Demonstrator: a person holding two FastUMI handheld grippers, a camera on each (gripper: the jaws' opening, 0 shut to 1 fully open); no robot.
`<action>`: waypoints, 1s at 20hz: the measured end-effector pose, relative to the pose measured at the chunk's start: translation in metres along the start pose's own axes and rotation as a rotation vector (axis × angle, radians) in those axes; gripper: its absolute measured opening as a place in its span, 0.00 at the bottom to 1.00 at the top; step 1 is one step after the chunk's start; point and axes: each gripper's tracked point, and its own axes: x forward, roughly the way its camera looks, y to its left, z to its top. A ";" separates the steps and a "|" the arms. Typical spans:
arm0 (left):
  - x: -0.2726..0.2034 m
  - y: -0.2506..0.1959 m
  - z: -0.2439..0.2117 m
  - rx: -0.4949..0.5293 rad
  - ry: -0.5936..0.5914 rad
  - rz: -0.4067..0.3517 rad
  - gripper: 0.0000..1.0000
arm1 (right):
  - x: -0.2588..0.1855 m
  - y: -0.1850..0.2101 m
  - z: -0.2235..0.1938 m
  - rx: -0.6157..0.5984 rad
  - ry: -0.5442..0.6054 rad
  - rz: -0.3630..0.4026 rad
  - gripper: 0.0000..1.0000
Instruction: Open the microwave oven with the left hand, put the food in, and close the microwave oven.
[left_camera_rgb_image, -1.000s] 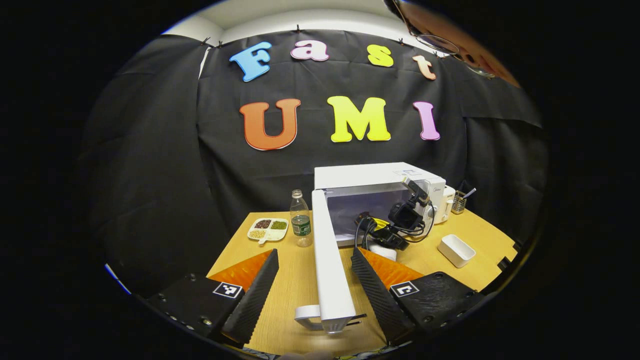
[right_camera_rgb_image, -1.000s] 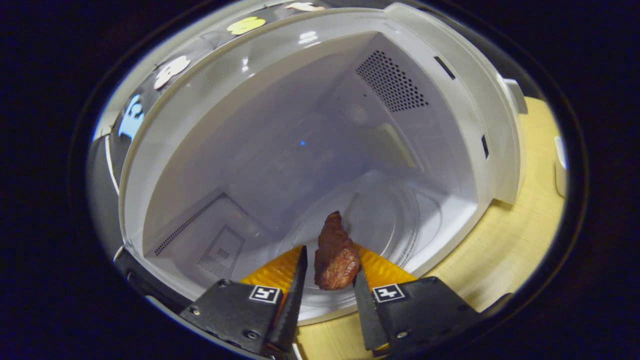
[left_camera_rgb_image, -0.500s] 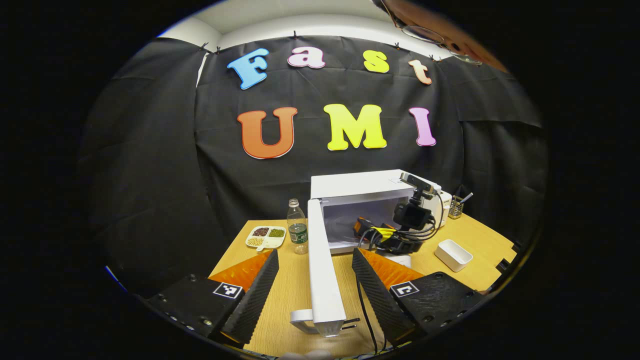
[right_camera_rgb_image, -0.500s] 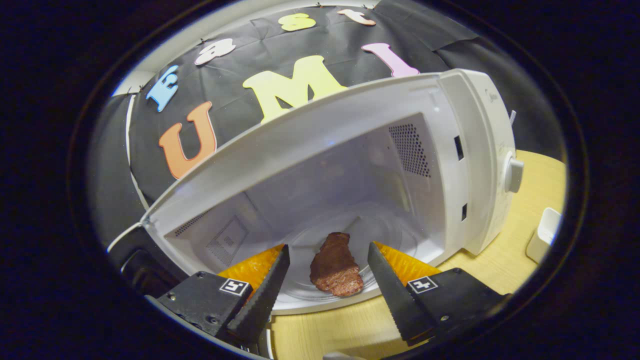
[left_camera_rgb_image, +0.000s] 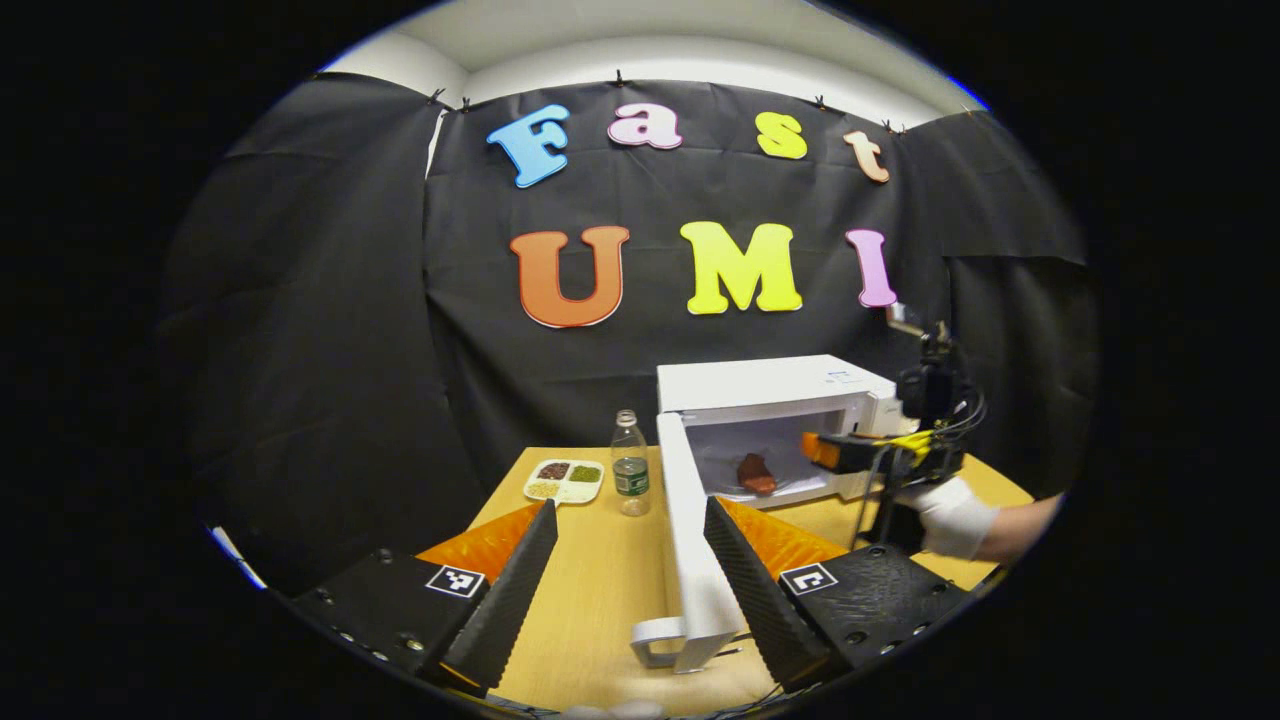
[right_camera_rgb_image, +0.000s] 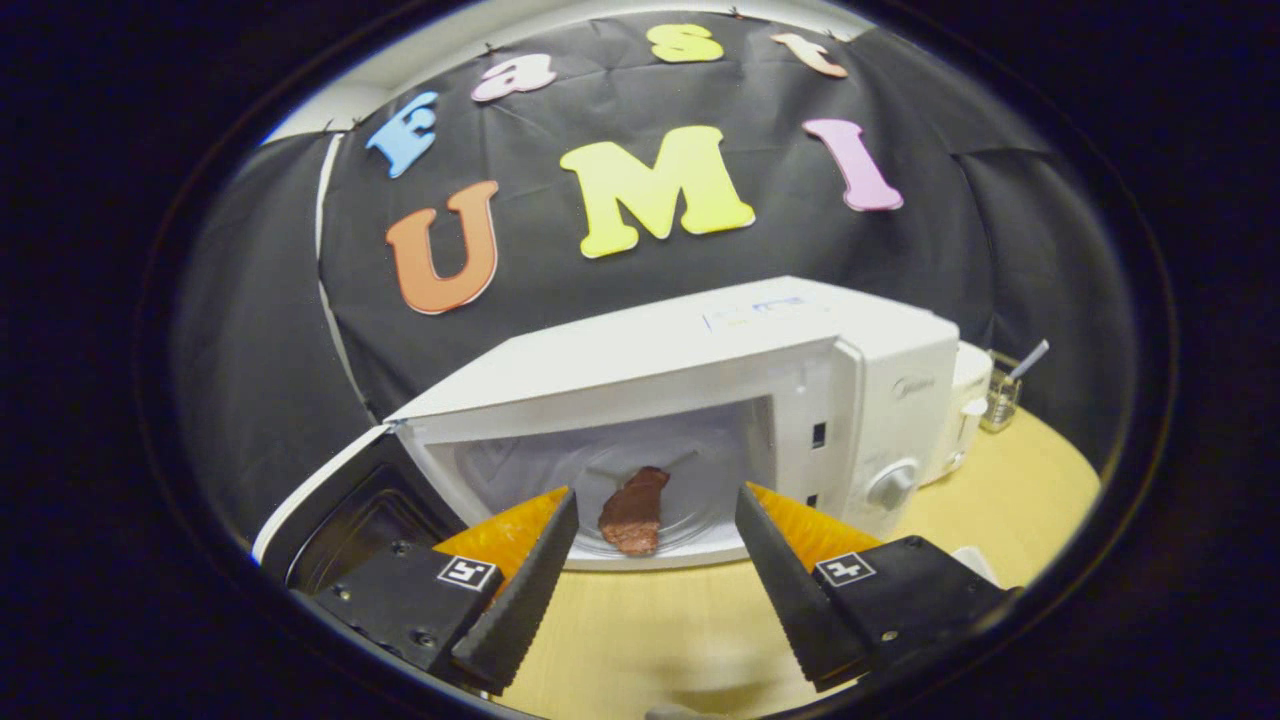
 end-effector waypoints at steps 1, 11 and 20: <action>0.000 0.008 -0.001 0.011 -0.001 0.021 0.92 | -0.015 -0.004 0.004 -0.015 0.002 0.012 1.00; 0.015 0.038 -0.033 -0.017 0.029 0.090 0.92 | -0.153 -0.066 0.015 -0.060 0.087 0.004 1.00; 0.027 0.039 -0.087 -0.070 0.071 0.046 0.58 | -0.211 -0.124 0.027 -0.077 0.130 -0.116 1.00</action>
